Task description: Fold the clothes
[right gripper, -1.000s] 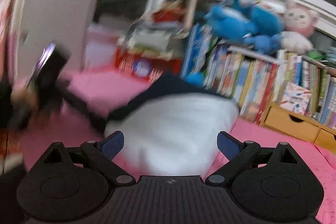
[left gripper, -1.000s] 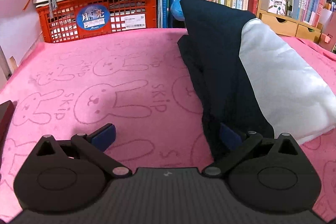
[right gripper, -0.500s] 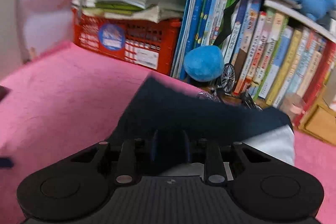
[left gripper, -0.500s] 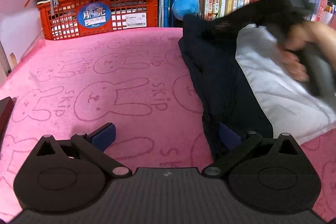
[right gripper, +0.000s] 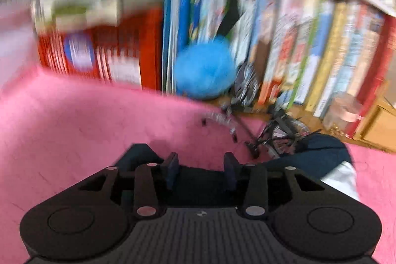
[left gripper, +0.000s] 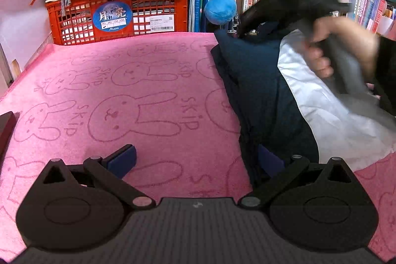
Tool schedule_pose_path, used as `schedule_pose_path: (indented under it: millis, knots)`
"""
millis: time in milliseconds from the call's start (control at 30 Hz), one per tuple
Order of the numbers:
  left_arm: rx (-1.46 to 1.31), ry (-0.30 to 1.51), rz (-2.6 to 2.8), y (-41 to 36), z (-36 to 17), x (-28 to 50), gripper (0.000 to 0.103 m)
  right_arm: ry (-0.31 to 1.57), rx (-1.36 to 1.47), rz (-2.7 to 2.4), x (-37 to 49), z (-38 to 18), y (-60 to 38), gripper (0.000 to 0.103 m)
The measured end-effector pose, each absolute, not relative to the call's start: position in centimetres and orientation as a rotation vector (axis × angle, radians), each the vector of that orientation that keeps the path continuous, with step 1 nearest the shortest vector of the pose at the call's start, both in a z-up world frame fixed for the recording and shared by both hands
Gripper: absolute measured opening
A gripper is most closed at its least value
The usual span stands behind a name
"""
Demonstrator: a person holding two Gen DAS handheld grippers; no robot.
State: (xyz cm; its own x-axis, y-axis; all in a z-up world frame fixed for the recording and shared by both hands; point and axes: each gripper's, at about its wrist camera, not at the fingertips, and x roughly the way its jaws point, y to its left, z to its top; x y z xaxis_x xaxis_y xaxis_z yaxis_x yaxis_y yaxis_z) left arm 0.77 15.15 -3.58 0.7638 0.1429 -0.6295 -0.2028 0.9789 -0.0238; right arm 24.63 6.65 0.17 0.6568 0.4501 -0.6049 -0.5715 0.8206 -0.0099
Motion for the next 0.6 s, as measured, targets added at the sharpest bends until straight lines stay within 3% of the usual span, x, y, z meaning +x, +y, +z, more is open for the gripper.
schedule_pose_path:
  millis: [100, 200, 533, 600]
  knots:
    - [-0.092, 0.677, 0.185, 15.1, -3.6, 0.8, 0.103, 0.558, -0.094, 0.668, 21.0, 2.1, 2.7, 0.056]
    - [-0.102, 0.673, 0.182, 15.3, -3.5, 0.7, 0.103, 0.520, -0.104, 0.739, 16.2, 2.8, -1.2, 0.058]
    - [-0.132, 0.661, 0.171, 15.7, -3.5, 0.3, 0.103, 0.591, -0.236, 0.700, 6.9, -2.5, -13.0, 0.058]
    - [-0.138, 0.659, 0.169, 15.8, -3.5, 0.2, 0.103, 0.588, -0.213, 0.669, 6.4, -2.4, -14.5, 0.062]
